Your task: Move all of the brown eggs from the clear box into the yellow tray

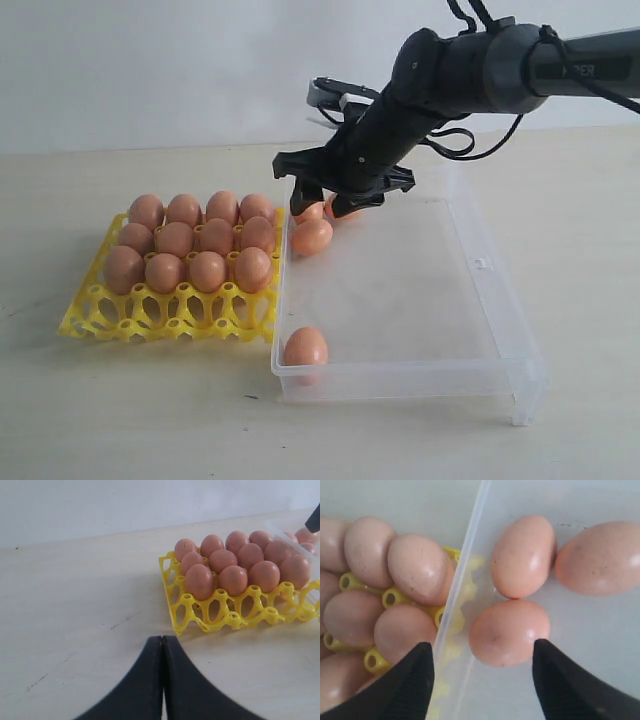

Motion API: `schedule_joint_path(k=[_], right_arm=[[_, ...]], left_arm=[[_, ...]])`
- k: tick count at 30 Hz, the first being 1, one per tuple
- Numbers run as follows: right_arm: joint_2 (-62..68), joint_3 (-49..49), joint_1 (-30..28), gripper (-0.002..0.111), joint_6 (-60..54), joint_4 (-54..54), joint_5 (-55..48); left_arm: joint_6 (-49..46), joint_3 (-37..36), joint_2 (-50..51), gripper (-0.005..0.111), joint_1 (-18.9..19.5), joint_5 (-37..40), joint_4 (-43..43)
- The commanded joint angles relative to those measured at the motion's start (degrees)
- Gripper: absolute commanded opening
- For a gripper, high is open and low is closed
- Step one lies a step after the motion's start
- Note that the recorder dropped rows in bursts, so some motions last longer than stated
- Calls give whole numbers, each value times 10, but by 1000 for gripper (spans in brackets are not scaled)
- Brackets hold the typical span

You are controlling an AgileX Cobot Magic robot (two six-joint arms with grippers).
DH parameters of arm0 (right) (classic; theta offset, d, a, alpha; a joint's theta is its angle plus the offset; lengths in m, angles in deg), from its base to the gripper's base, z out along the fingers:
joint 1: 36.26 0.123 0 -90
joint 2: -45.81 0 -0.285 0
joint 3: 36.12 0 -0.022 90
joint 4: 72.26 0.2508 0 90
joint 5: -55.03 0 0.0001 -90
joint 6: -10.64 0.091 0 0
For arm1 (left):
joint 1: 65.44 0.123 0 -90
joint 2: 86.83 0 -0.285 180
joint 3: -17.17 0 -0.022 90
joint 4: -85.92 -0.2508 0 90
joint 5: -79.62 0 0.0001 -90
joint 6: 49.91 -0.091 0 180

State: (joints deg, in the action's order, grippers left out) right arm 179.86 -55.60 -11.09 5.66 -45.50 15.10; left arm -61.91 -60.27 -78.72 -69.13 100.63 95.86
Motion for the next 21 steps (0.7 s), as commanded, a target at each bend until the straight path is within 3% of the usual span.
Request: schedule_joint_path(k=[1,21], right_arm=[[10,-8,-14,56,15,12,34],[82,-8,-23,56,37,95,68]], left_arm=[[0,2,-3,0,-2,-4,-1],[0,2,-3,0,-2,-4,-1]])
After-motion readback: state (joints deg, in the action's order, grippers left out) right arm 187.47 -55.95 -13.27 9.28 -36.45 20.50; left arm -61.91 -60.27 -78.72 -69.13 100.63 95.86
